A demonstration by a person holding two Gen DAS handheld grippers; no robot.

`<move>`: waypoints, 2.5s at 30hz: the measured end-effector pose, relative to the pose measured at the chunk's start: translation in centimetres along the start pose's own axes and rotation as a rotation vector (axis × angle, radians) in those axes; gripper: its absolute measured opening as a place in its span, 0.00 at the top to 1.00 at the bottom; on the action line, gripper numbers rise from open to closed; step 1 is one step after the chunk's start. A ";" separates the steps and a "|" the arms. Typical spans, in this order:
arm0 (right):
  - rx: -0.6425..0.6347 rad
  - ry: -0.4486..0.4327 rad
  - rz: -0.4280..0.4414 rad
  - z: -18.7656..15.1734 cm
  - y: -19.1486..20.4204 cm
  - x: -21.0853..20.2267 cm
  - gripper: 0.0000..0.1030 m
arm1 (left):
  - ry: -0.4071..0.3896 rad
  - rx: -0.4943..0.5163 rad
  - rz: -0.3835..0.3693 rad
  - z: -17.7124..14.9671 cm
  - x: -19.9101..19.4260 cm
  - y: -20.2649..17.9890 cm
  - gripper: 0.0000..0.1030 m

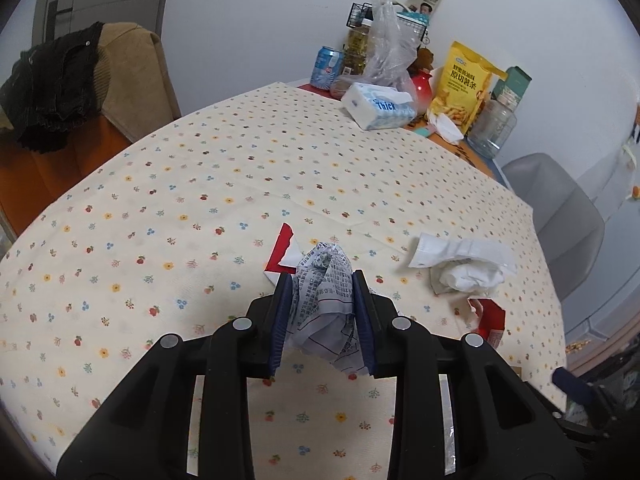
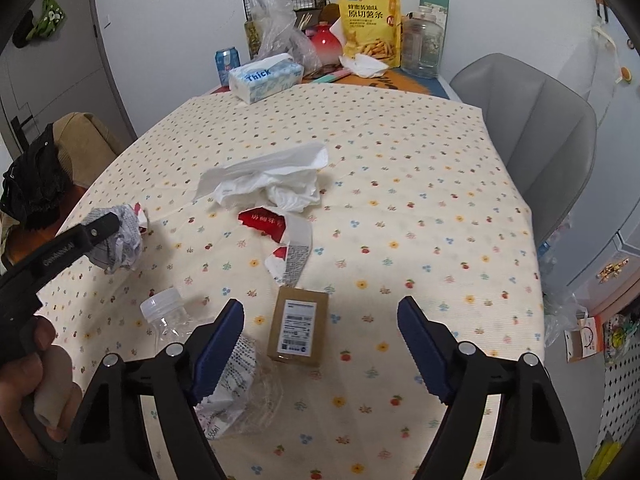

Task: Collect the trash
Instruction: 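Grasp the crumpled printed paper with the left tool while the right tool grasps the cardboard box, then carry the crumpled paper and cardboard box in both tools to the bin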

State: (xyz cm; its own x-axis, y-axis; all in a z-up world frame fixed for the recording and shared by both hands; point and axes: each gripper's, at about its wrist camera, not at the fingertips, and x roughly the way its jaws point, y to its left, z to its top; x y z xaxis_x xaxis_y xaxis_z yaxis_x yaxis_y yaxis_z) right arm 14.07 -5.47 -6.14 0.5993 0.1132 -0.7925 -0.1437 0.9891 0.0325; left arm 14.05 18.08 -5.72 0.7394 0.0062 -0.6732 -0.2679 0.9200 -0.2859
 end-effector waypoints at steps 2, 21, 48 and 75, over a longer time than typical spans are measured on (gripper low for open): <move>-0.002 0.016 0.002 0.0 0.1 0.6 0.33 | 0.010 -0.008 -0.020 0.0 -0.1 0.5 0.65; 0.032 0.020 0.065 0.1 -1.5 -0.2 0.69 | 0.061 0.083 0.076 -1.5 0.2 -1.6 0.73; 0.214 -0.138 -0.036 1.8 -12.0 -7.7 0.69 | -0.017 0.324 -0.135 -0.4 -1.8 -18.8 0.73; 0.496 -0.145 -0.295 -4.6 -27.6 -11.6 0.68 | 0.129 0.538 -0.346 -8.3 1.0 -33.9 0.73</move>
State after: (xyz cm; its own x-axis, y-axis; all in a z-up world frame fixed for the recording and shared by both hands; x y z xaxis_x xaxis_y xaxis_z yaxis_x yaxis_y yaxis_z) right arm 7.46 -34.48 -0.59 0.6642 -0.1960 -0.7214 0.4096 0.9027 0.1318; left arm 18.77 -16.35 -2.32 0.6383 -0.3418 -0.6898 0.3433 0.9284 -0.1423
